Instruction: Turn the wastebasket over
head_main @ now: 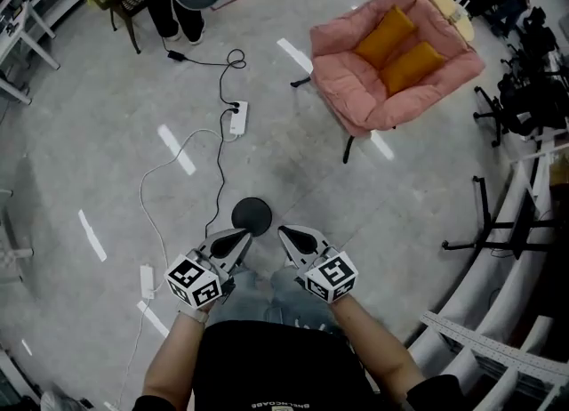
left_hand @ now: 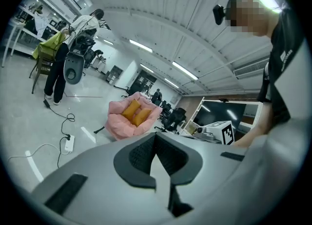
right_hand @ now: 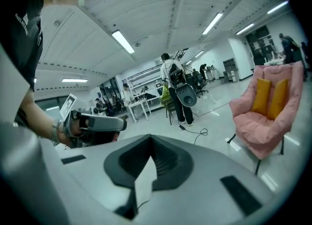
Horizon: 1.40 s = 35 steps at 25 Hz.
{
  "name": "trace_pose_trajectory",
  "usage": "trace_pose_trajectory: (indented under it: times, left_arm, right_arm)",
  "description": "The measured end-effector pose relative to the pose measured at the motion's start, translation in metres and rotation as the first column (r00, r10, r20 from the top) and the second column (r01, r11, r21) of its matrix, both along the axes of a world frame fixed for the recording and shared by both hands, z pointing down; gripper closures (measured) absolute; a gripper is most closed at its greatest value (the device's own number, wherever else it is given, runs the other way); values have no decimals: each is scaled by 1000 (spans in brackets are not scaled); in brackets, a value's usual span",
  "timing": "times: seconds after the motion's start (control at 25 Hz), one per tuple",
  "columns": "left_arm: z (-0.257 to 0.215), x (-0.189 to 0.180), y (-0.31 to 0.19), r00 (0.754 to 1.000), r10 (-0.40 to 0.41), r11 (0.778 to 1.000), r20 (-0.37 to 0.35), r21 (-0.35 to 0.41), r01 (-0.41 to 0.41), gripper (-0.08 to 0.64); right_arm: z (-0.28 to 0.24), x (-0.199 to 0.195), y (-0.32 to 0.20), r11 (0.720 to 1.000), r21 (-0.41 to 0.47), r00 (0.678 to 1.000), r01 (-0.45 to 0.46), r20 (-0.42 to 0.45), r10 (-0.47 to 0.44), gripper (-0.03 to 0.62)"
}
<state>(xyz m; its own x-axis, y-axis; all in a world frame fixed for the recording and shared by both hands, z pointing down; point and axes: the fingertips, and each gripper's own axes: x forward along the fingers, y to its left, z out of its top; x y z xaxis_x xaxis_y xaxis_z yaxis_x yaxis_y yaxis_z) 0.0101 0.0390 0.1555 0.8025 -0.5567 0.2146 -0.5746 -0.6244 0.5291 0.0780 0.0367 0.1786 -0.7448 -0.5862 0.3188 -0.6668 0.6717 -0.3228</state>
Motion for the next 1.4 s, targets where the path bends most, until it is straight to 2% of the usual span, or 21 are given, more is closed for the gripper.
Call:
trace_pose_trajectory:
  times: [0.12,0.28,0.6,0.76,1.08,1.4]
  left_arm:
    - [-30,14,-4,999,34,999,-8,19,-34,546]
    - [-61,27,-8,997,73,995,26,71,-75,546]
    - [-124,29,-28,997,78,979,-27,191,-72,546]
    - [-136,29,-31,996,82,973,-44,220,-70,546]
    - [-141,35,-35,996,90,968,-12,235,-85,548]
    - [-148,28,-43,1000,21,970,21,241,-25,548]
  right_arm:
    - [-37,7,-5,999,31,999,-26,21,25,583]
    - [-79,19,-4,996,68,998,-60,32,58,583]
    - [-129,26,-8,985,155,996,-74,69,64,583]
    - [-139,31,-15,980,183,995,-83,69,71,583]
    - [-152,38,-33,971,215,994,-103,70,90,584]
    - [-162,41,-35,969,228,995,-97,51,87,584]
